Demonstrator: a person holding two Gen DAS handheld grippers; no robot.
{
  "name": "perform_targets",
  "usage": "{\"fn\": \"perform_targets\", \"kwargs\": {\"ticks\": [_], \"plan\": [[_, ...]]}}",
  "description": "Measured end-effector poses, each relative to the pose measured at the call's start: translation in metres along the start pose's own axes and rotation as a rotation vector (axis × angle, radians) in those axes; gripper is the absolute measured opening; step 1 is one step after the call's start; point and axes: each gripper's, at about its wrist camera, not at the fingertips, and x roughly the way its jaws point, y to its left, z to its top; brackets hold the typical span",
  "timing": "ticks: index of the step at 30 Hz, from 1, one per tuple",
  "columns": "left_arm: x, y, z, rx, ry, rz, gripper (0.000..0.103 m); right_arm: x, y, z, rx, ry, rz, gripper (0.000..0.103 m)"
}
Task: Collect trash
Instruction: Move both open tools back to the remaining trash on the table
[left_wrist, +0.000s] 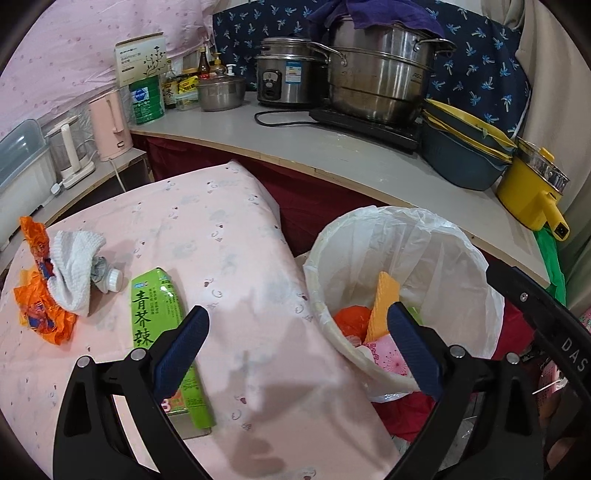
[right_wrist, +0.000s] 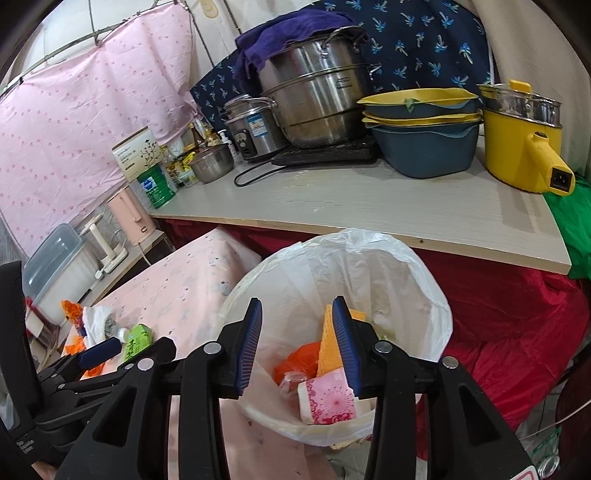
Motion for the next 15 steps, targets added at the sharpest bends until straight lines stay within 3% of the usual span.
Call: {"fn": "perform_targets", "kwargs": {"ticks": [15], "plan": [[-0.034, 0.090, -0.021, -0.148, -0.015, 0.123, 0.093, 0.000, 0.078, -0.021, -0.104, 0.041, 0.100, 0.046]]}}
